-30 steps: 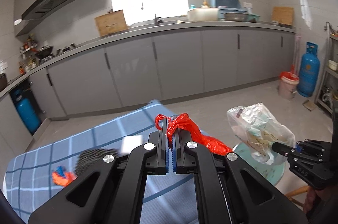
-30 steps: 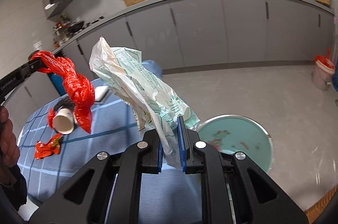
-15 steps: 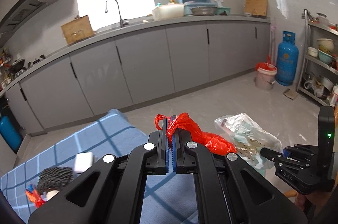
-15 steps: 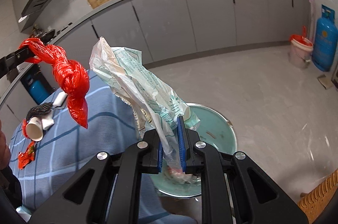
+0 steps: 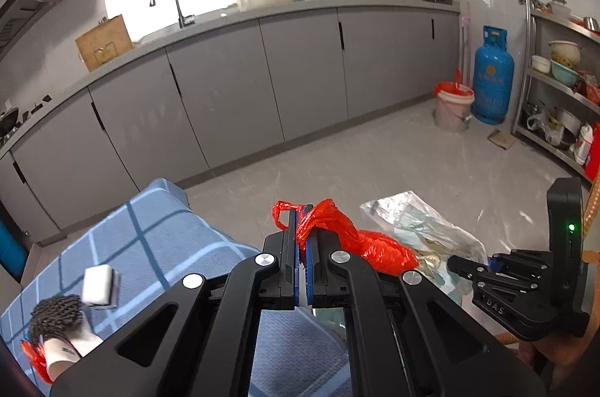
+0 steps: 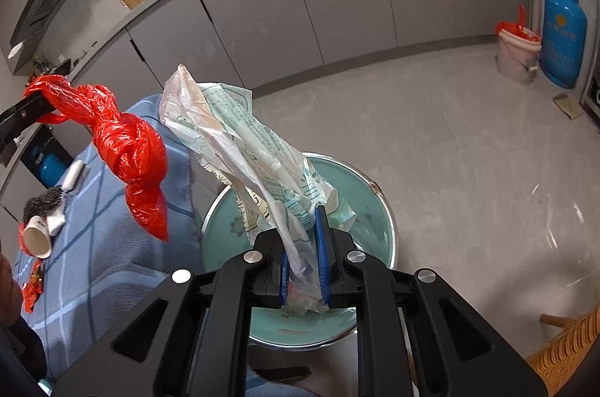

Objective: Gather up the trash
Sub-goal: 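Open the right gripper over the basin while the left drops the red bag in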

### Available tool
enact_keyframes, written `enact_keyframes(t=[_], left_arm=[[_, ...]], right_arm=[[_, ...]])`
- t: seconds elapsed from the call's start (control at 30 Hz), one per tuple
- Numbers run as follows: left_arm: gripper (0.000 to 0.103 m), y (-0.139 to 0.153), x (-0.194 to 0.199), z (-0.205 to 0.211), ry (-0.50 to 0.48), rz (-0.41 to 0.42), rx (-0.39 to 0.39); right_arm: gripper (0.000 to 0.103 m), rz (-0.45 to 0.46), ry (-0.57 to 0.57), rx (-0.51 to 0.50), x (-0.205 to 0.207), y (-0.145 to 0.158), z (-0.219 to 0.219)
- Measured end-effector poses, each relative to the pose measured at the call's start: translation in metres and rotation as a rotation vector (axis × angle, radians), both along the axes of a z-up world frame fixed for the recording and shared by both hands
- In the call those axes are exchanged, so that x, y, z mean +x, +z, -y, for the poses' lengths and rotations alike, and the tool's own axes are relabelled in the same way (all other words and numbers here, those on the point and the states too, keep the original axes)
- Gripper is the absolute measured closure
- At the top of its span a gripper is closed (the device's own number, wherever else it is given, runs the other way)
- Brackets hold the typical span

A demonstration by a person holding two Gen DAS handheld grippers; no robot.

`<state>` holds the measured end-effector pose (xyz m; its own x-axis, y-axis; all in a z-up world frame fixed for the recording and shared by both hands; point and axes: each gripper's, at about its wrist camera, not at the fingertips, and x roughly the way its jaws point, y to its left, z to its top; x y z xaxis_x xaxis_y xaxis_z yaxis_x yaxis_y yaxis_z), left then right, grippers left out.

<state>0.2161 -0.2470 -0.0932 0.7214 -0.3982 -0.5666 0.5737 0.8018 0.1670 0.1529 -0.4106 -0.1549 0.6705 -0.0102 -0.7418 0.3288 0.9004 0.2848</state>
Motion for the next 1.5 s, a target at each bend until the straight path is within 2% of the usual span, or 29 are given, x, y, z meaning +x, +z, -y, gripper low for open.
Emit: enact_keyframes(t=[0.1,0.17,0.2,0.23,0.27,0.3,0.43,0.47,0.6,0.73,0.8,0.87,0.97,1.1,1.17,1.2,1.3,1.37,1.5], left_arm=[[0.099,-0.012,0.000,0.009,-0.013,-0.017,0.021],[0.098,-0.019,0.001,0.012,-0.014,-0.029,0.030],[0.085,-0.022,0.002,0.012,-0.015,-0.040,0.031],[0.072,-0.026,0.004,0.013,-0.019,-0.056,0.035],[0.045,-0.028,0.004,0.012,-0.015,-0.060,0.037],[0.038,-0.029,0.004,0.011,-0.009,-0.055,0.035],[0.038,-0.032,0.002,0.009,-0.009,-0.055,0.043],[0.034,-0.033,0.002,0.008,-0.004,-0.058,0.044],[0.022,-0.030,0.001,0.002,0.007,-0.061,0.025],[0.021,-0.023,-0.003,0.002,-0.007,-0.042,0.016],[0.004,-0.022,-0.008,0.008,-0.024,-0.024,0.022],[0.004,-0.030,-0.010,0.019,-0.068,-0.035,0.073],[0.004,-0.046,-0.006,0.023,-0.038,-0.069,0.136],[0.004,-0.059,-0.001,0.020,-0.034,-0.136,0.164],[0.004,-0.069,-0.001,0.024,-0.034,-0.157,0.248],[0.004,-0.070,-0.002,0.022,-0.017,-0.151,0.257],[0.004,-0.070,0.001,0.016,-0.020,-0.201,0.237],[0.004,-0.066,0.004,0.012,-0.040,-0.263,0.196],[0.004,-0.046,0.010,-0.004,0.007,-0.249,0.068]], right_arm=[[0.088,-0.028,-0.001,0.000,0.004,-0.011,0.001],[0.083,-0.054,0.002,-0.007,0.008,-0.020,0.000],[0.078,-0.058,-0.009,-0.016,0.009,-0.022,-0.001],[0.068,-0.061,-0.012,-0.017,0.009,-0.024,0.000],[0.060,-0.062,-0.020,-0.014,0.009,-0.027,0.000],[0.052,-0.063,-0.032,-0.019,0.008,-0.028,0.000],[0.052,-0.069,-0.033,-0.017,0.005,-0.031,0.001],[0.052,-0.068,-0.034,-0.018,0.004,-0.031,0.001],[0.043,-0.050,-0.045,-0.027,0.001,-0.025,0.001],[0.037,-0.033,-0.062,-0.039,-0.003,-0.018,0.001],[0.033,-0.026,-0.075,-0.049,-0.005,-0.015,0.002],[0.031,-0.018,-0.099,-0.070,-0.009,-0.011,0.003],[0.031,-0.011,-0.137,-0.091,-0.016,-0.004,0.010],[0.027,-0.012,-0.157,-0.098,-0.019,-0.001,0.016],[0.027,-0.012,-0.152,-0.097,-0.018,-0.001,0.015],[0.027,-0.009,-0.148,-0.096,-0.018,0.000,0.014],[0.026,-0.003,-0.132,-0.098,-0.015,0.002,0.007],[0.026,0.002,-0.129,-0.106,-0.014,0.003,0.004],[0.026,0.005,-0.134,-0.104,-0.015,0.005,0.005]])
